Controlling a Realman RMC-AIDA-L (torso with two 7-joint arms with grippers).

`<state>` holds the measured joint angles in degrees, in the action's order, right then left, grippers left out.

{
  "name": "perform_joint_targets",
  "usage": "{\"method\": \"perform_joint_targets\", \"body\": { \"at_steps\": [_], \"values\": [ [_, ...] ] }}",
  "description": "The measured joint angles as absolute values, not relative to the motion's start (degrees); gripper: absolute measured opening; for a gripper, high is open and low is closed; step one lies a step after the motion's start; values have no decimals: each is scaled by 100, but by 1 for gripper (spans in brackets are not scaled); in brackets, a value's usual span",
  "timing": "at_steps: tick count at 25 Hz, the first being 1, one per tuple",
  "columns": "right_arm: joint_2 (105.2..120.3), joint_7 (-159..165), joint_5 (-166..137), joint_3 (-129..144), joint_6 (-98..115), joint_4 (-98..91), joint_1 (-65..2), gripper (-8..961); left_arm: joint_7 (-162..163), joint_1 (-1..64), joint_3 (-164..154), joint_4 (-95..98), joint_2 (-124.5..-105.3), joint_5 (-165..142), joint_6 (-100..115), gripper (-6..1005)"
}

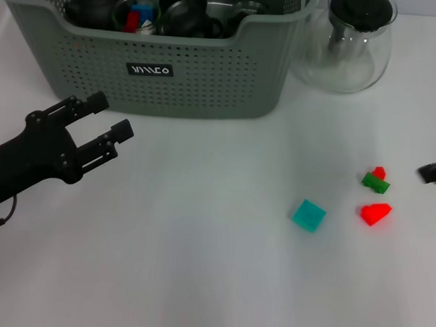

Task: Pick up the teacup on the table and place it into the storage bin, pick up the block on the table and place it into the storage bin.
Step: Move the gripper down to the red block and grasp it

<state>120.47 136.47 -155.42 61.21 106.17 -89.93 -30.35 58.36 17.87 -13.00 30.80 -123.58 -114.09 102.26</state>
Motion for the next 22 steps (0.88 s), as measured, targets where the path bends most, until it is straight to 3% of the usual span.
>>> {"method": "perform_joint_targets", "body": {
  "at_steps": [22],
  "values": [
    [12039,14288,-15740,7758,7739,-7263,-3094,589,5836,1844,-1300,3015,-12342,-11417,10145,659]
  ]
}}
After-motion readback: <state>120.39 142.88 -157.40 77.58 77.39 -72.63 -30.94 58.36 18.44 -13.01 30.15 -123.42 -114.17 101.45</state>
